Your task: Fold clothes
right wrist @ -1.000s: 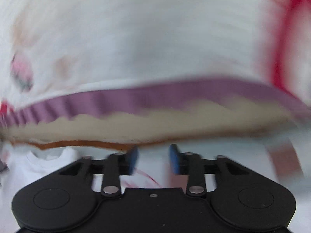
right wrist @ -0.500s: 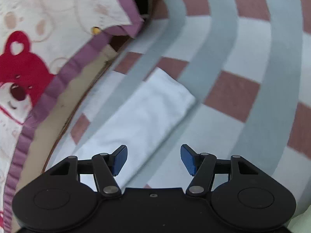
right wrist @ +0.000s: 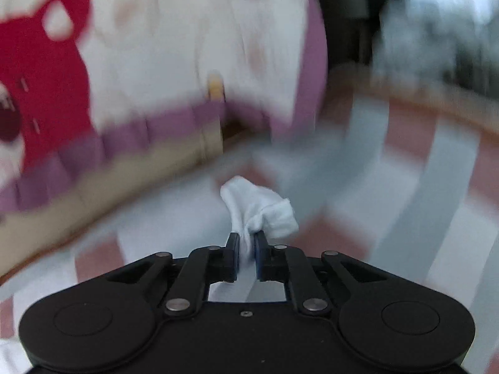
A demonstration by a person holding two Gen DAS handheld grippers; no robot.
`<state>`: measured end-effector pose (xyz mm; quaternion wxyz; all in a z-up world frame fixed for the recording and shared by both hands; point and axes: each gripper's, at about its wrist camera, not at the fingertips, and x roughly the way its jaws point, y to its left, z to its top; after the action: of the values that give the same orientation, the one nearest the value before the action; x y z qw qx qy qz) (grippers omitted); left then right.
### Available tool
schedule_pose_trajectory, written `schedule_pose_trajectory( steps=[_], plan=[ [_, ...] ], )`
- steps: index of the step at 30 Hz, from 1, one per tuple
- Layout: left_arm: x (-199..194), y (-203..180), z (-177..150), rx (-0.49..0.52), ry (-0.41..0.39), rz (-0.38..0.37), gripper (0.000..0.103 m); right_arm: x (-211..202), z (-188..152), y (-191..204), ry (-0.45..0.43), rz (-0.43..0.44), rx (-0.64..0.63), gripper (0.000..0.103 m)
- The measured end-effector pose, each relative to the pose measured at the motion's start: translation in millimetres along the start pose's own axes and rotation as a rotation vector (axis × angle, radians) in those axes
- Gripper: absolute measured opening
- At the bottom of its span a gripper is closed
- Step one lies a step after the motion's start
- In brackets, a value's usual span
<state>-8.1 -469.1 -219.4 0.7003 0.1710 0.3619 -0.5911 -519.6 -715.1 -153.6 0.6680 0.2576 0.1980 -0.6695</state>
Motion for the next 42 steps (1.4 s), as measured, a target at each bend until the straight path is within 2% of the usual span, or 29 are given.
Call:
schedule_pose_trajectory(
  steps=[2,4,7,8,11,12,13,14,15,16,19,21,22,27,30,32,33,35,36,37,38,39,42],
  plan=[
    [-0.1,-1.3,-4.4,0.012,0.005,0.011,0.042,-4.2,19.0,-2.3,-0.022,0.015,-0.069,0.011],
    [0.5,-8.1,-9.8,0.045,-0.017,0.031,0.046,3.3,19.4,-1.0,-0.003,0.006,-0.130,0.011],
    [0.4,-15.9,-11.1,0.072,-0.006,0.058,0.048,23.2,1.9,6.8,0.078,-0.090,-0.225,0.012],
    [0.4,-18.4,-11.5,0.081,-0.002,0.068,0.048,30.4,-4.4,9.2,0.107,-0.135,-0.263,0.013],
    [-2.4,-21.4,-12.5,0.095,0.013,0.080,0.048,43.3,-14.1,1.5,0.205,-0.401,-0.289,0.013],
    [-4.9,-19.3,-12.7,0.091,0.019,0.074,0.048,44.1,-13.1,-5.1,0.245,-0.477,-0.234,0.015],
    [-7.4,-15.9,-13.7,0.076,0.016,0.064,0.049,40.8,-10.1,-9.5,0.255,-0.507,-0.143,0.024],
    [-9.9,-12.5,-14.6,0.060,0.012,0.054,0.049,33.6,-6.7,-8.9,0.223,-0.460,-0.053,0.024],
    [-12.3,-9.1,-15.5,0.044,0.009,0.044,0.050,27.1,-4.2,-1.1,0.187,-0.368,0.002,0.024],
    [-13.4,-6.9,-16.3,0.024,0.007,0.040,0.050,23.3,-3.9,17.7,0.170,-0.266,-0.011,0.025],
    [-18.6,-0.1,-18.6,-0.025,0.005,0.040,0.050,12.4,-12.1,98.8,0.157,0.060,-0.202,0.027],
    [-24.4,4.5,-20.1,-0.040,0.011,0.057,0.050,-0.3,-28.4,155.2,0.163,0.338,-0.312,0.029],
    [-28.8,9.3,-21.9,-0.041,0.015,0.073,0.050,-4.1,-37.9,177.6,0.175,0.430,-0.350,0.029],
    [-59.1,47.2,-37.5,-0.065,0.039,0.191,0.050,-14.2,-71.9,235.4,0.185,0.507,-0.473,0.029],
    [-79.3,70.6,-48.8,-0.120,0.028,0.221,0.052,-20.3,-92.3,270.1,0.191,0.552,-0.548,0.029],
    [-88.1,82.6,-53.4,-0.151,0.021,0.233,0.052,-24.4,-105.9,293.3,0.194,0.583,-0.597,0.034],
    [-91.6,87.7,-54.4,-0.163,0.015,0.242,0.052,-26.4,-112.7,304.8,0.196,0.598,-0.622,0.043],
    [-97.2,96.1,-55.7,-0.189,-0.001,0.251,0.052,-30.5,-126.3,328.0,0.200,0.628,-0.672,0.045],
    [-98.2,99.5,-56.1,-0.202,-0.005,0.253,0.052,-32.5,-133.1,339.5,0.202,0.643,-0.696,0.037],
    [-99.1,102.8,-56.6,-0.214,-0.009,0.255,0.052,-33.9,-137.0,347.4,0.204,0.644,-0.707,0.017],
    [-100.1,106.2,-57.1,-0.226,-0.012,0.258,0.052,-34.6,-136.6,349.1,0.204,0.623,-0.696,0.013],
    [-101.8,109.7,-58.0,-0.235,-0.014,0.262,0.052,-35.6,-135.4,348.6,0.197,0.607,-0.679,0.005],
    [-108.3,118.6,-60.6,-0.261,-0.030,0.308,0.052,-30.5,-120.5,340.0,0.162,0.547,-0.581,0.003]
  ],
)
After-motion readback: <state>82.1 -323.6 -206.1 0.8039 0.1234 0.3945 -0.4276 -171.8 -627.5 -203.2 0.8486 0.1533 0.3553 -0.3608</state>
